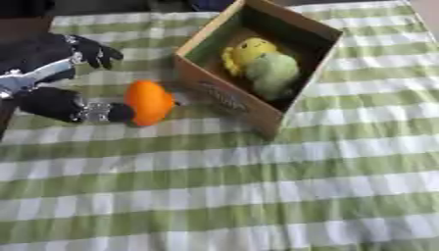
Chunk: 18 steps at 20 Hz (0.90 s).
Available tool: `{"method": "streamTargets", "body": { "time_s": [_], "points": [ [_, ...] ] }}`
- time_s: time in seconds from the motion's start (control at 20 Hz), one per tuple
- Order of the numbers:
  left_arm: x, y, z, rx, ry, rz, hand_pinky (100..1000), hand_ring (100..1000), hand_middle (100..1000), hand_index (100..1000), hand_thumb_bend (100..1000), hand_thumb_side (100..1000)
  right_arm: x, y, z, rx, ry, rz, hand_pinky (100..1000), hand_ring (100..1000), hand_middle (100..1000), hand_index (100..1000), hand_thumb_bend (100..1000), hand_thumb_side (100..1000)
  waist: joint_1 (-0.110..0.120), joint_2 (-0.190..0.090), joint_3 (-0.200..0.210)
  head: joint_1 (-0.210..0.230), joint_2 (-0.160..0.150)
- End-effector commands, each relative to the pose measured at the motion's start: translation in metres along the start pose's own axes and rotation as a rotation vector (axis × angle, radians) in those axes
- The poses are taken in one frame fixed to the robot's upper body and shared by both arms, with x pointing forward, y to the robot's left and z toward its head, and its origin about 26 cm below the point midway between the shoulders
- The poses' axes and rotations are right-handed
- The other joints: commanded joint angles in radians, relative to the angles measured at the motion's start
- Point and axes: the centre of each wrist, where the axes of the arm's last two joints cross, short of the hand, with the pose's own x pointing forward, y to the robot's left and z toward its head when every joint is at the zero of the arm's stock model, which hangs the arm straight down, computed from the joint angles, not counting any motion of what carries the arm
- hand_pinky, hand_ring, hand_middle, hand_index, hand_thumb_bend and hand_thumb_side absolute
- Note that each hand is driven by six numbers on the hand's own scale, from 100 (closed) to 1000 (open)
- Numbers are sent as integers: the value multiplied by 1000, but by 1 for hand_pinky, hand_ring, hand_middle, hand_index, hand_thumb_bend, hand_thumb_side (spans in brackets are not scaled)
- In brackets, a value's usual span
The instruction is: Pick up objects on the table and place them in the box.
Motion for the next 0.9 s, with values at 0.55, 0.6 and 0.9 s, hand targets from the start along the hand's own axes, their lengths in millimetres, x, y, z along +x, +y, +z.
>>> {"method": "streamTargets", "body": {
  "time_s": [0.55,0.6,0.9],
  "points": [
    [-9,-11,-11,-93,19,32,557,806,802,994,616,953,7,-4,-4,18,-22,27,770,757,548,849,100,1000,4,-11,-6,-2,-21],
    [-9,-13,-13,-90,26,41,557,806,801,994,615,955,7,-4,-4,18,-23,27,770,758,548,849,100,1000,4,-9,-6,-1,-21],
    [-12,-18,-22,-48,95,38,551,808,804,1000,597,952,7,-3,-4,22,-23,27,771,758,547,849,100,1000,6,-1,-10,-1,-23]
  ]
}}
